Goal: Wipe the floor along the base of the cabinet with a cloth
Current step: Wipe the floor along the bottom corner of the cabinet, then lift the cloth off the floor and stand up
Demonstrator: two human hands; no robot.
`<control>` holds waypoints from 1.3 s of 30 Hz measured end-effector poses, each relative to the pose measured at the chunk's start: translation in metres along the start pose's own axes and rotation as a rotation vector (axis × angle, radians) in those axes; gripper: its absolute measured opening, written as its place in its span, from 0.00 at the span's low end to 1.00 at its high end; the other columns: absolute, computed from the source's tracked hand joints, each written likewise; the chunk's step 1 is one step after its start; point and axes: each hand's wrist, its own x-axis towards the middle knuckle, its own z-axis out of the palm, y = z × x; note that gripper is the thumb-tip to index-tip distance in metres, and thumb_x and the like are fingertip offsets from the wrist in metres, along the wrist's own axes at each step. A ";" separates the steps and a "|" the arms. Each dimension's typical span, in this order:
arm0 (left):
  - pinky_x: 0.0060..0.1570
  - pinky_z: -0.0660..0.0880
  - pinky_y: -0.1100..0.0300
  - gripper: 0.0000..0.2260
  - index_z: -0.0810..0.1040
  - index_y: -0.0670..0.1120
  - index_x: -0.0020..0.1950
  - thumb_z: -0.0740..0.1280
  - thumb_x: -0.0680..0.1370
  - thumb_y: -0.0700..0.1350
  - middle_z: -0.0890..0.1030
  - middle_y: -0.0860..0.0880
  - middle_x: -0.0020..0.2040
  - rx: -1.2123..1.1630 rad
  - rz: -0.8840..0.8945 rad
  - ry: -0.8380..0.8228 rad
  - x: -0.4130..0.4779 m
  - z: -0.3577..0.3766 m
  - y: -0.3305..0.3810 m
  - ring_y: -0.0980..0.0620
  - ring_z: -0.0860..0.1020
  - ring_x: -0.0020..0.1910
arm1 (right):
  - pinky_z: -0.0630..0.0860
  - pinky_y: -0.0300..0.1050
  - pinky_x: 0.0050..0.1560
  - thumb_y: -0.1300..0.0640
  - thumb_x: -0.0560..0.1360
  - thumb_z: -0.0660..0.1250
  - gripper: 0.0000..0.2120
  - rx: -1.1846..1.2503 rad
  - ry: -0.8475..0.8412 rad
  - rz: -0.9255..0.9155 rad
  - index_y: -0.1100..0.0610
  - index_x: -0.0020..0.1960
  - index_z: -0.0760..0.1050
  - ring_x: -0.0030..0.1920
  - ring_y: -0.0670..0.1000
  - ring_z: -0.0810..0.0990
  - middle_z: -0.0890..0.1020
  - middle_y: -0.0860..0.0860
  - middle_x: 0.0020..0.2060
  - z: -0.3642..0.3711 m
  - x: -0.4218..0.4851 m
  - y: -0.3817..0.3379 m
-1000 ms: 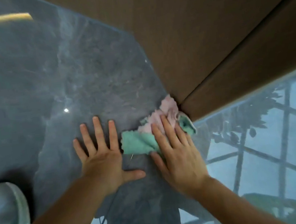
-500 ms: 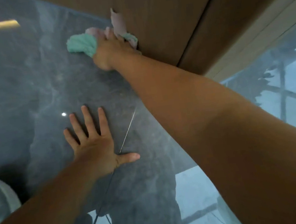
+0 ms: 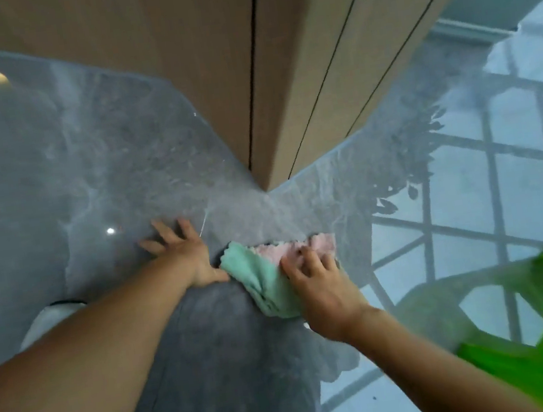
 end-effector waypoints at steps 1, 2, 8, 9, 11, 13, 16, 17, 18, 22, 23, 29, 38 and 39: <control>0.71 0.54 0.33 0.60 0.36 0.49 0.78 0.74 0.62 0.67 0.34 0.35 0.77 -0.006 0.062 0.006 -0.011 0.004 0.015 0.24 0.43 0.73 | 0.69 0.56 0.68 0.62 0.70 0.66 0.36 0.172 0.026 0.033 0.51 0.75 0.58 0.69 0.64 0.65 0.59 0.61 0.73 -0.005 -0.001 0.007; 0.70 0.58 0.37 0.55 0.44 0.51 0.78 0.74 0.63 0.65 0.40 0.36 0.77 -0.015 0.161 0.032 -0.021 0.010 0.029 0.25 0.48 0.73 | 0.71 0.52 0.66 0.64 0.69 0.66 0.31 0.371 0.059 0.062 0.53 0.71 0.67 0.65 0.62 0.71 0.65 0.60 0.69 -0.010 -0.001 0.013; 0.46 0.74 0.56 0.20 0.76 0.45 0.59 0.76 0.68 0.43 0.82 0.43 0.52 -0.259 0.658 -0.107 -0.051 0.024 0.119 0.45 0.80 0.52 | 0.74 0.37 0.24 0.77 0.72 0.58 0.15 1.389 0.227 0.393 0.60 0.41 0.77 0.23 0.49 0.78 0.80 0.55 0.32 -0.039 -0.022 0.030; 0.40 0.75 0.57 0.13 0.78 0.45 0.52 0.75 0.69 0.40 0.82 0.45 0.45 -0.282 0.653 -0.235 -0.052 0.025 0.132 0.47 0.80 0.45 | 0.71 0.33 0.21 0.77 0.72 0.57 0.15 1.433 0.242 0.400 0.61 0.42 0.76 0.20 0.46 0.76 0.80 0.53 0.29 -0.042 -0.030 0.036; 0.33 0.74 0.58 0.08 0.78 0.46 0.46 0.74 0.70 0.37 0.79 0.48 0.36 -0.299 0.596 -0.473 -0.054 0.029 0.157 0.52 0.77 0.37 | 0.72 0.31 0.25 0.76 0.73 0.58 0.13 1.402 0.325 0.398 0.64 0.50 0.77 0.27 0.44 0.78 0.82 0.49 0.32 -0.047 -0.054 0.056; 0.31 0.71 0.60 0.08 0.79 0.47 0.46 0.75 0.70 0.42 0.78 0.48 0.36 -0.292 0.558 -0.601 -0.057 0.034 0.178 0.52 0.75 0.37 | 0.77 0.34 0.41 0.71 0.73 0.62 0.17 1.236 0.421 0.396 0.58 0.59 0.77 0.44 0.48 0.81 0.83 0.51 0.50 -0.051 -0.080 0.078; 0.30 0.69 0.61 0.14 0.81 0.47 0.52 0.75 0.70 0.51 0.79 0.46 0.42 -0.354 0.531 -0.754 -0.073 0.046 0.209 0.50 0.75 0.40 | 0.66 0.34 0.61 0.62 0.72 0.68 0.24 0.877 0.620 0.525 0.51 0.67 0.73 0.63 0.50 0.75 0.77 0.51 0.65 -0.038 -0.126 0.101; 0.29 0.69 0.61 0.13 0.81 0.48 0.52 0.74 0.71 0.52 0.80 0.46 0.43 -0.427 0.514 -0.793 -0.083 0.050 0.215 0.50 0.76 0.39 | 0.64 0.34 0.60 0.60 0.71 0.70 0.25 0.853 0.675 0.608 0.51 0.68 0.72 0.64 0.51 0.74 0.77 0.52 0.65 -0.030 -0.140 0.100; 0.28 0.68 0.62 0.11 0.80 0.49 0.52 0.73 0.73 0.52 0.81 0.47 0.44 -0.494 0.502 -0.822 -0.094 0.053 0.218 0.52 0.77 0.37 | 0.66 0.36 0.60 0.58 0.71 0.71 0.27 0.921 0.691 0.705 0.50 0.69 0.71 0.63 0.53 0.75 0.77 0.53 0.64 -0.021 -0.154 0.096; 0.25 0.66 0.64 0.12 0.80 0.51 0.53 0.72 0.72 0.50 0.84 0.50 0.42 -0.520 0.433 -1.009 -0.158 0.043 0.205 0.55 0.78 0.33 | 0.77 0.53 0.57 0.53 0.69 0.76 0.38 1.853 0.497 0.911 0.41 0.74 0.62 0.54 0.55 0.79 0.79 0.55 0.62 -0.006 -0.215 0.057; 0.26 0.68 0.63 0.14 0.80 0.51 0.55 0.73 0.71 0.49 0.85 0.49 0.44 -0.495 0.427 -1.073 -0.179 0.031 0.196 0.54 0.80 0.35 | 0.78 0.54 0.55 0.54 0.69 0.76 0.38 2.016 0.458 0.870 0.39 0.73 0.62 0.51 0.56 0.79 0.80 0.54 0.61 -0.012 -0.233 0.047; 0.37 0.76 0.56 0.24 0.76 0.53 0.54 0.75 0.67 0.31 0.84 0.48 0.45 -0.280 0.603 -0.921 -0.342 -0.054 0.162 0.49 0.79 0.42 | 0.78 0.56 0.51 0.71 0.67 0.74 0.40 2.068 0.660 0.754 0.45 0.71 0.67 0.49 0.56 0.82 0.83 0.60 0.56 -0.118 -0.363 -0.016; 0.32 0.77 0.66 0.23 0.80 0.39 0.57 0.78 0.64 0.30 0.81 0.47 0.42 -0.086 1.019 -0.633 -0.538 -0.137 0.210 0.59 0.77 0.34 | 0.77 0.48 0.54 0.62 0.65 0.79 0.22 1.319 0.743 0.838 0.56 0.58 0.79 0.46 0.48 0.79 0.83 0.51 0.46 -0.265 -0.528 -0.001; 0.28 0.74 0.67 0.15 0.82 0.38 0.52 0.77 0.66 0.33 0.79 0.47 0.37 -0.092 1.041 -0.577 -0.550 -0.134 0.223 0.60 0.74 0.30 | 0.78 0.48 0.52 0.60 0.66 0.78 0.19 1.297 0.791 0.889 0.56 0.56 0.80 0.45 0.49 0.79 0.83 0.51 0.45 -0.268 -0.538 0.009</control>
